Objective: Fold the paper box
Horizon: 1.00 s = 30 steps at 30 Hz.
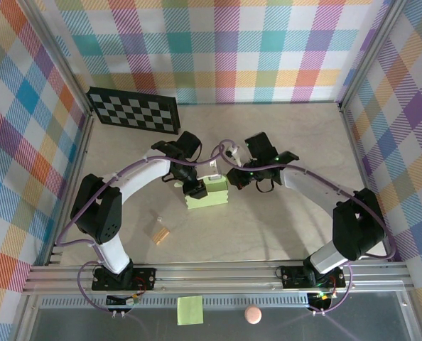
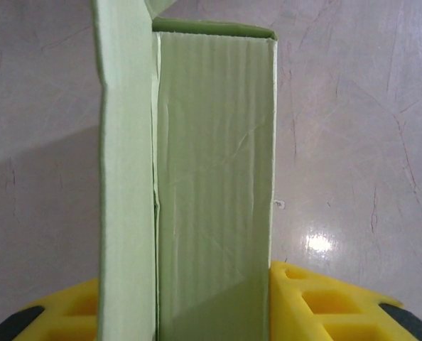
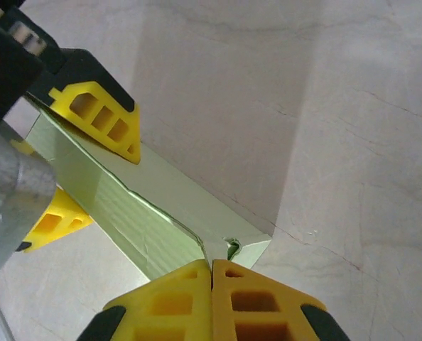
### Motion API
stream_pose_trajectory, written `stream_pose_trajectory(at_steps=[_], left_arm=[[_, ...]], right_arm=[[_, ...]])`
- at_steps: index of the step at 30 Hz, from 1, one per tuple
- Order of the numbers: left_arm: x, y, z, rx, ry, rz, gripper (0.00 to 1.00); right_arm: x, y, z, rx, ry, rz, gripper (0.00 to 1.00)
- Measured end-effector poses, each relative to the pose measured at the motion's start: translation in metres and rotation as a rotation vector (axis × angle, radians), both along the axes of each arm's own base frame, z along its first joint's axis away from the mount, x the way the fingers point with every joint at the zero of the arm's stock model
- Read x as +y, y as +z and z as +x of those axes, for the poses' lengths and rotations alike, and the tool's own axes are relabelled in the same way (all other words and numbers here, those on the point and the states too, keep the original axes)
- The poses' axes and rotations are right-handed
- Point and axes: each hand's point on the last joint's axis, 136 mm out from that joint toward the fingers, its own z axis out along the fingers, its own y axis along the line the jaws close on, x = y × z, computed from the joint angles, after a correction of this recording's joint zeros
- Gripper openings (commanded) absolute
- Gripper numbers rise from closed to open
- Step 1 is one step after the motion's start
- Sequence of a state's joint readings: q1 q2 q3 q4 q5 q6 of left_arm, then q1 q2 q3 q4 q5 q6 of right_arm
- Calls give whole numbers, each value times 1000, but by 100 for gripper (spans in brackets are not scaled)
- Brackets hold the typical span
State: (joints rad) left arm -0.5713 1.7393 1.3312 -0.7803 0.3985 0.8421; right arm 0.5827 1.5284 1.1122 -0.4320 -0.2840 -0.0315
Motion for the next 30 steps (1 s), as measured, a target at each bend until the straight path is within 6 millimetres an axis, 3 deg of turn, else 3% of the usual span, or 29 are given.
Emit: stream_pose_trajectory(at_steps=[14, 22, 26, 30], left_arm=[[-11, 0, 9, -19, 116, 6, 43], [-10, 2, 19, -76, 177, -15, 58], [-7, 10, 21, -115, 212, -38, 65], [-4, 31, 24, -175, 271, -87, 65]], right_arm=[[-7, -3, 6, -27, -335, -5, 3], [-10, -5, 8, -69, -387, 11, 3], [-12, -5, 10, -78, -400, 6, 3], [-13, -5, 10, -80, -408, 5, 3]])
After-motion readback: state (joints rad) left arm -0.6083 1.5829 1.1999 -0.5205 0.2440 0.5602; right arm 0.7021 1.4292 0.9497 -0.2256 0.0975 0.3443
